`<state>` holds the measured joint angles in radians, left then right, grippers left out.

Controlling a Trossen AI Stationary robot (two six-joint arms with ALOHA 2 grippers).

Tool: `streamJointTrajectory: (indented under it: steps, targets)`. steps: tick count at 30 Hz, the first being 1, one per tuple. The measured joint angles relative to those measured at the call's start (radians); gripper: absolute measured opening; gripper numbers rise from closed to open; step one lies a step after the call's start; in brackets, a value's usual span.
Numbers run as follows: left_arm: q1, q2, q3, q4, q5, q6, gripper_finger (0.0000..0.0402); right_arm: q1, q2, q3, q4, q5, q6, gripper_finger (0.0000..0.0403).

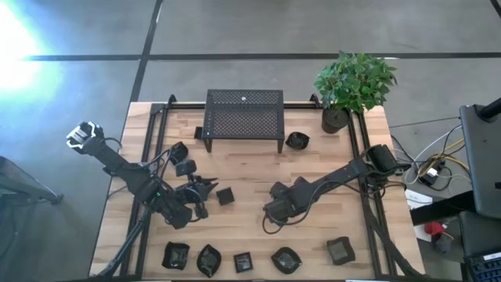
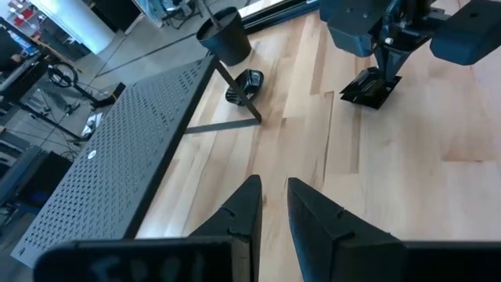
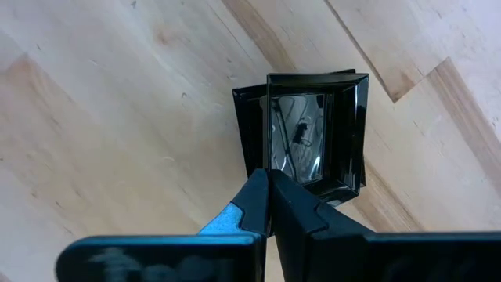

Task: Pick & Place Mini shaped plates
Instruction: Stack the black square plate on top of the other black square plate

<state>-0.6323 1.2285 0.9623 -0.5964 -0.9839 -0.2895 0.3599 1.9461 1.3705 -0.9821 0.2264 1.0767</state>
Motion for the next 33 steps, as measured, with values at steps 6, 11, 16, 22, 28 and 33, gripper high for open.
streamJointTrajectory:
  steps: [6, 11, 16, 22, 28, 33]
  targets:
    - [0.000, 0.000, 0.000, 0.000, 0.000, 0.000, 0.0060, 0.000, 0.000, 0.000, 0.000, 0.000, -0.004, 0.0008]
    - [0.000, 0.000, -0.001, -0.001, 0.000, 0.000, 0.0060, 0.000, 0.000, 0.000, -0.001, 0.000, -0.007, 0.0008]
    - [0.000, 0.000, -0.001, -0.001, -0.001, 0.000, 0.0060, 0.000, 0.000, 0.000, -0.001, 0.000, -0.007, 0.0019]
    - [0.000, 0.000, -0.001, -0.001, -0.001, 0.004, 0.0060, 0.000, 0.000, 0.000, -0.003, 0.000, -0.009, 0.0062]
    - [0.000, 0.000, -0.001, -0.001, -0.001, 0.005, 0.0060, 0.000, 0.000, 0.000, -0.005, 0.001, -0.046, 0.0092]
    - [0.000, 0.000, -0.001, -0.001, -0.001, 0.005, 0.0060, -0.001, -0.020, 0.008, -0.011, 0.001, -0.060, 0.0092]
